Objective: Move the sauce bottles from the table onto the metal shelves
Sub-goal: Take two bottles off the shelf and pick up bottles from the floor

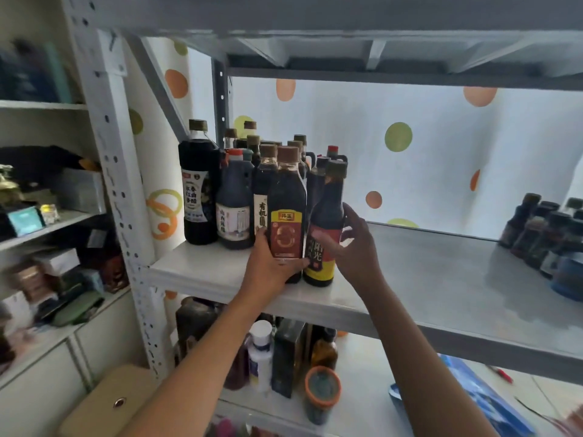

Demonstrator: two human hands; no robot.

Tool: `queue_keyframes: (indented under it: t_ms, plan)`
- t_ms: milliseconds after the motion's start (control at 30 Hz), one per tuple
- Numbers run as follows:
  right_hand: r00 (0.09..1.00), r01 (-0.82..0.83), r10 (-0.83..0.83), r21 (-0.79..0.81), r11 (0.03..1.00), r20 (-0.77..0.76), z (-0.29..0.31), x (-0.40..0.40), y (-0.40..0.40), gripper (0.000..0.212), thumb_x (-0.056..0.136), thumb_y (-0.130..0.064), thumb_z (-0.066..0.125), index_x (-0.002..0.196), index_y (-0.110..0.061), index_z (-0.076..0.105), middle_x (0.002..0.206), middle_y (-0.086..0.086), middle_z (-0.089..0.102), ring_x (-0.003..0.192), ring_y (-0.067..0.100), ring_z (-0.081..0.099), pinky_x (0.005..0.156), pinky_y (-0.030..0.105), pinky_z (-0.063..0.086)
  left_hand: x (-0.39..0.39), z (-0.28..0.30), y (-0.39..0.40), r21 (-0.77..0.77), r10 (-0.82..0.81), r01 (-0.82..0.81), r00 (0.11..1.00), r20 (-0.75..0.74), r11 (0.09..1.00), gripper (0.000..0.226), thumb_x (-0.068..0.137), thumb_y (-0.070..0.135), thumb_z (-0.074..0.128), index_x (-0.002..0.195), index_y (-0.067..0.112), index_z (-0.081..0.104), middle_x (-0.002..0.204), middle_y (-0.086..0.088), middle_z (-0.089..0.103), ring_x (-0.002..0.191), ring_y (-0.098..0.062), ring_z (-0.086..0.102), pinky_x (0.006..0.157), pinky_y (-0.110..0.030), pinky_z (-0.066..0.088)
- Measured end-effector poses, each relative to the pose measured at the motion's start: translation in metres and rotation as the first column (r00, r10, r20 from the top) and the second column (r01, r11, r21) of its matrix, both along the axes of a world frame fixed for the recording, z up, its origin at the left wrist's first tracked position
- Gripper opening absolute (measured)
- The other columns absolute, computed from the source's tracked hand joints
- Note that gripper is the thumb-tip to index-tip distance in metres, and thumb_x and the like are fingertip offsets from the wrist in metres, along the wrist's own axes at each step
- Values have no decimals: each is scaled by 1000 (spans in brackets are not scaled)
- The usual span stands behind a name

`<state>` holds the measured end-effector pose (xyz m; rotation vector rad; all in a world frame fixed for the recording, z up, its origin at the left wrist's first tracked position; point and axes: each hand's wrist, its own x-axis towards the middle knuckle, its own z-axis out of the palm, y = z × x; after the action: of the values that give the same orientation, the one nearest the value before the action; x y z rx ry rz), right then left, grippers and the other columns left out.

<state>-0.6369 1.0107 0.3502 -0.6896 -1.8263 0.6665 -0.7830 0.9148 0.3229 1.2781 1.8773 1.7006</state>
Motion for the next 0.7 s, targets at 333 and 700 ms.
queue_keyframes:
  t_ms: [333,700]
  plan:
    - [986,-2,19,-107,994,165,-7,14,1,37,82,-26,78,117,-22,69,104,-10,72,91,9,66,78,27,52,8,-5,0,50,284,-280,952,-118,959,80,54,50,89,120,28,50,115,9,56,102,-12,58,87,-29,48]
    - [983,33,29,-329,944,181,4,-28,81,48,82,-21,77,124,-16,53,116,-2,65,104,24,65,87,48,57,18,8,11,10,360,-373,887,-290,928,73,63,46,86,121,19,50,116,0,57,106,-21,57,88,-32,49]
